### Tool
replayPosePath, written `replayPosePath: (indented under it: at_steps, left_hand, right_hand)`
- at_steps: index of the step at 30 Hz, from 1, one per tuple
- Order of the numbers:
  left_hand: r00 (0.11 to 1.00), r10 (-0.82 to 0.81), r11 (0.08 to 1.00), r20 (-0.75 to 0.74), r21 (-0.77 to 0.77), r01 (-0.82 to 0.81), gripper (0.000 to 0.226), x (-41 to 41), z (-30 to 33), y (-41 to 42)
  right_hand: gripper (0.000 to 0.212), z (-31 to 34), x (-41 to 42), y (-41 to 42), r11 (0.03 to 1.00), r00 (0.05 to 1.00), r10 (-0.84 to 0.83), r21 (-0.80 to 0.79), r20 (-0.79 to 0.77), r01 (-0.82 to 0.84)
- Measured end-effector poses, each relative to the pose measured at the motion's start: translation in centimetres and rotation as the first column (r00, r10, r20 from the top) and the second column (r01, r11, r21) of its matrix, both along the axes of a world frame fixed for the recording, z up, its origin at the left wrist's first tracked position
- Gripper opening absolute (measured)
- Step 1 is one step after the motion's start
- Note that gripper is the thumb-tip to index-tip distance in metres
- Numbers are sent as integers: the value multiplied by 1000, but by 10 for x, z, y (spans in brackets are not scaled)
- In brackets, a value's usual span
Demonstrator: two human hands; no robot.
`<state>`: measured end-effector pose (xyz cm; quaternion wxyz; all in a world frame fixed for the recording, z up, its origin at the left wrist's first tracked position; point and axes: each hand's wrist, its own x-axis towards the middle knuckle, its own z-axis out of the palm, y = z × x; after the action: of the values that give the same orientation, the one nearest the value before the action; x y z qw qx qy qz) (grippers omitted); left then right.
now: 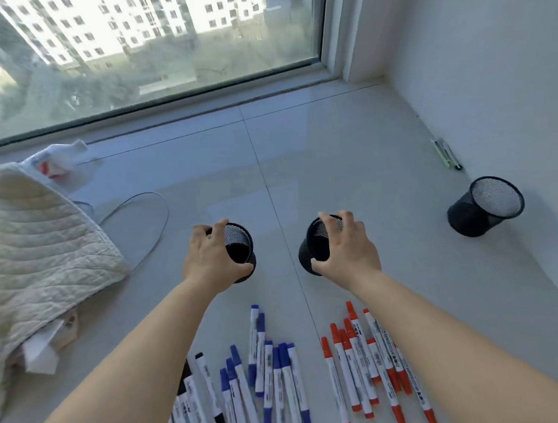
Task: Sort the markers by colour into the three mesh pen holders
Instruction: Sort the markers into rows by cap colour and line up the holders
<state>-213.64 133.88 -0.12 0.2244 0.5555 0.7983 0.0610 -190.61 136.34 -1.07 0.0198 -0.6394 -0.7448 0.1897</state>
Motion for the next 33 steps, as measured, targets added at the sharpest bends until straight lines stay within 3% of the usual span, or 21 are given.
replayPosePath:
  at_steps: [10,33]
  left_hand:
    - [997,62,998,34,-18,-62,98,-58,-15,-24]
    - [994,100,994,46,-45,-98,94,-68,-35,-37]
  right_hand:
    - [83,-6,-59,12,998,993,69,-6,94,-69]
    - [84,-27,-73,15,994,971,109,-42,212,-102]
